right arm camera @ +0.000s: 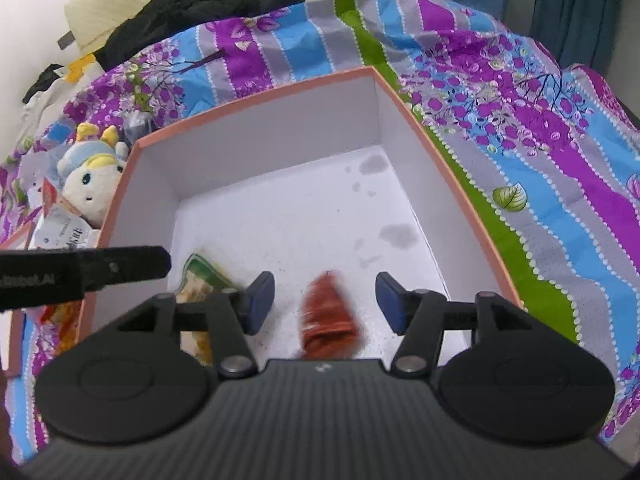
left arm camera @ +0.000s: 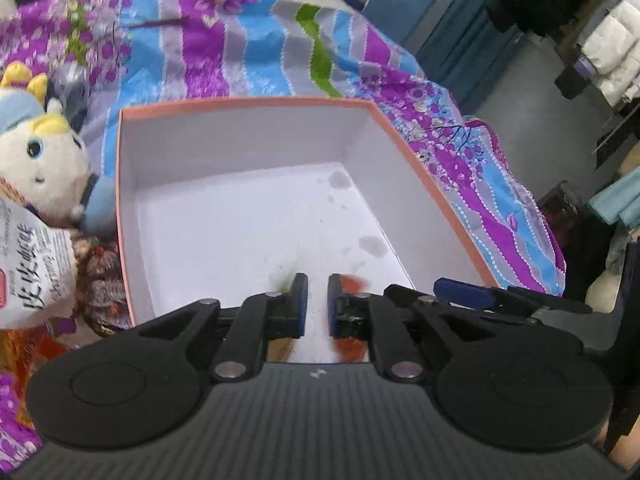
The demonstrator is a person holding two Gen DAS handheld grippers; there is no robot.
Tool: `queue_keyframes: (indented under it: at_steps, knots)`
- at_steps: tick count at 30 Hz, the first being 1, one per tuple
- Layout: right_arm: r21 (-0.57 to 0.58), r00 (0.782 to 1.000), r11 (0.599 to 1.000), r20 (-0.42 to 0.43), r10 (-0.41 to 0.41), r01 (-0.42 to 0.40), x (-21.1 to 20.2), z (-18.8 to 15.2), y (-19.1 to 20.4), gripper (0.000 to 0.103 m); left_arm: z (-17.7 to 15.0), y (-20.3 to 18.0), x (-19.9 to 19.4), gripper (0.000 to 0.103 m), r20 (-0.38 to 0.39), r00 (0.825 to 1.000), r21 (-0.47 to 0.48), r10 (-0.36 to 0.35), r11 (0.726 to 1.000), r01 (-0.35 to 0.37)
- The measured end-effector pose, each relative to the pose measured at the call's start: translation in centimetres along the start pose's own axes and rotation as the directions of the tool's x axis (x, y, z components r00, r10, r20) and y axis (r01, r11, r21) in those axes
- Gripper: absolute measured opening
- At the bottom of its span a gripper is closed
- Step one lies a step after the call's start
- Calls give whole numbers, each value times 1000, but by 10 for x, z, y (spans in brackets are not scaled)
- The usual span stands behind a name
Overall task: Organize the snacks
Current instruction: 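Open both grippers to drop the snacks into the pink box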
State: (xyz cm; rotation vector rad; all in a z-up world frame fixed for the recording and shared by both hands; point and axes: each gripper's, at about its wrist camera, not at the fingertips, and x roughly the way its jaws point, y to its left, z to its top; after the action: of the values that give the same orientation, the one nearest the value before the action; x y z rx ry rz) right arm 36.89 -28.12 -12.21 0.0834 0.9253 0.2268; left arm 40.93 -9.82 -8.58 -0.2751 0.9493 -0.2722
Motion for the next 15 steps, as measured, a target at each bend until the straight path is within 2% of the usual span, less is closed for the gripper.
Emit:
queue_keyframes:
  at_steps: [2,6,9,15]
  knots:
    - [3,1000,1000,13,3,-3,-7,-1,1,58,-2,-2,-7,29,15,1000,17,16,1000,-16]
    - [9,999,1000,39,13,-14,-22,-1,4,58,-6,-2,-30,32,48,999,10,25,1000,-25]
    - [3,997,1000,70,22,-23,-40,-4,11,58,-12,-4,-55,39,95,995,12,40,999,-42]
    - [-15,989,999,139,46,-44,-83,-13,28,58,-30,-10,-110,39,171,984,9,60,998,-62]
